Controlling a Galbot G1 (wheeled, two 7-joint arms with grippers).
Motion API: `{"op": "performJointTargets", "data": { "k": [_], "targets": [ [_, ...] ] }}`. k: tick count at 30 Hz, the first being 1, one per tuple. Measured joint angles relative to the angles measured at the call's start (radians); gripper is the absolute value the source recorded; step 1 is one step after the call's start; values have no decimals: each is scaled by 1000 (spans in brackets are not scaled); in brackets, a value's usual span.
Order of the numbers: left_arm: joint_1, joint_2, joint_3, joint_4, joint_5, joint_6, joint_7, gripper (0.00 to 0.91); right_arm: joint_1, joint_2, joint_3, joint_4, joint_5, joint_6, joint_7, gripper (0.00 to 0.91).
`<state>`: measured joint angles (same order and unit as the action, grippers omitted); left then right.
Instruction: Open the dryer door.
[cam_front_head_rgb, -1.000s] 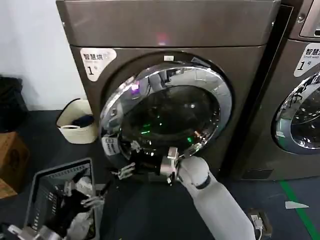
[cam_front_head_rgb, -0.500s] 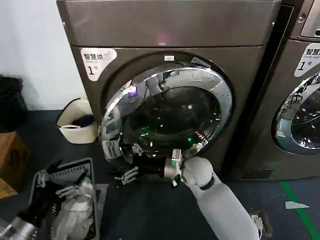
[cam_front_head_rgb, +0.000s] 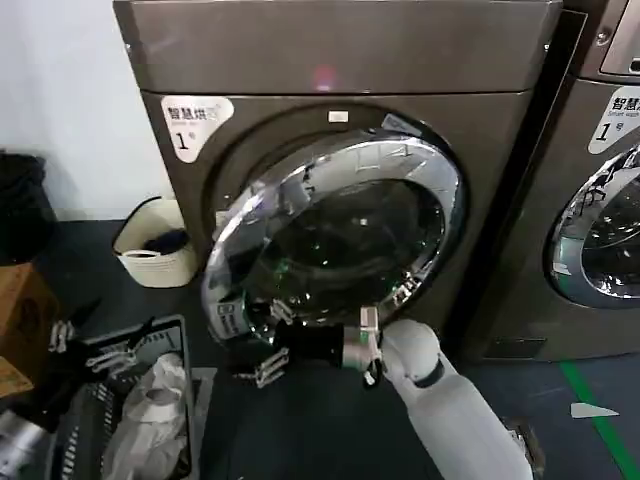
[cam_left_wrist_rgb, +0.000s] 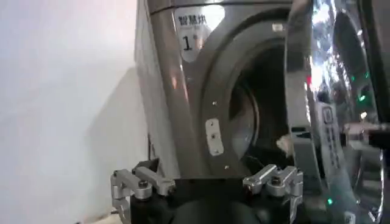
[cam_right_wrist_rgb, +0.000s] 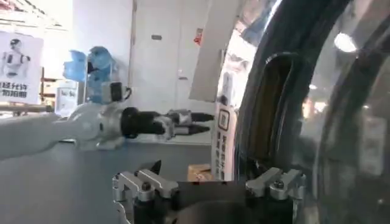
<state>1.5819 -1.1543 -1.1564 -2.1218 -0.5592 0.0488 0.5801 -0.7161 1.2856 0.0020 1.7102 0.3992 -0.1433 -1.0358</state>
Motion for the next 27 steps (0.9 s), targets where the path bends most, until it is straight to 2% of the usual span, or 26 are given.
{"op": "performJointTargets", "data": {
  "k": [9,27],
  "targets": [
    [-49,29,49,11,-47,20,-4,907,-23,-15,30,3,9,15,-78,907],
    [-150,112,183,36,-100,17,-26,907,-93,-103,123,39,27,70,-295,907]
  ]
}}
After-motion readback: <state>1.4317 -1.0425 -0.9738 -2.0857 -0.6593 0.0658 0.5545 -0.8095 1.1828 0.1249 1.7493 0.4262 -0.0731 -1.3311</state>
